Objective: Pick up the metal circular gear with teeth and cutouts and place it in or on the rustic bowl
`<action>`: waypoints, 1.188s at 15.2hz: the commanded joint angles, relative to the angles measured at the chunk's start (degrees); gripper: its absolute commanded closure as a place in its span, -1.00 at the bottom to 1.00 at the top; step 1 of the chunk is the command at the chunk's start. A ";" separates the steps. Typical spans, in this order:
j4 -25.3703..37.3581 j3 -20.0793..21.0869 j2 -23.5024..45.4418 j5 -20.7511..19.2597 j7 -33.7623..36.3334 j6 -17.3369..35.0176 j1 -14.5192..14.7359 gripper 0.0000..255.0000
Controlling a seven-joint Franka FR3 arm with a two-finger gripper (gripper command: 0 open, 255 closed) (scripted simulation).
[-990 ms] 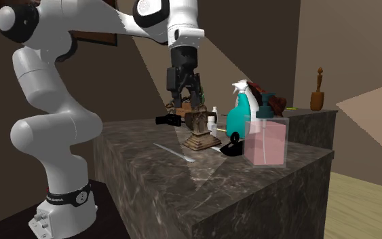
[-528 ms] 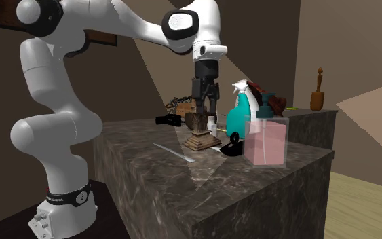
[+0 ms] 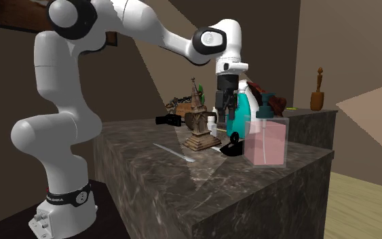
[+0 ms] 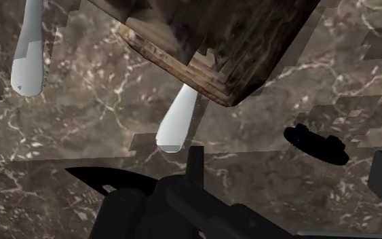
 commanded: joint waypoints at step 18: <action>3.97 1.52 11.24 -5.68 7.61 4.76 2.55 -1.00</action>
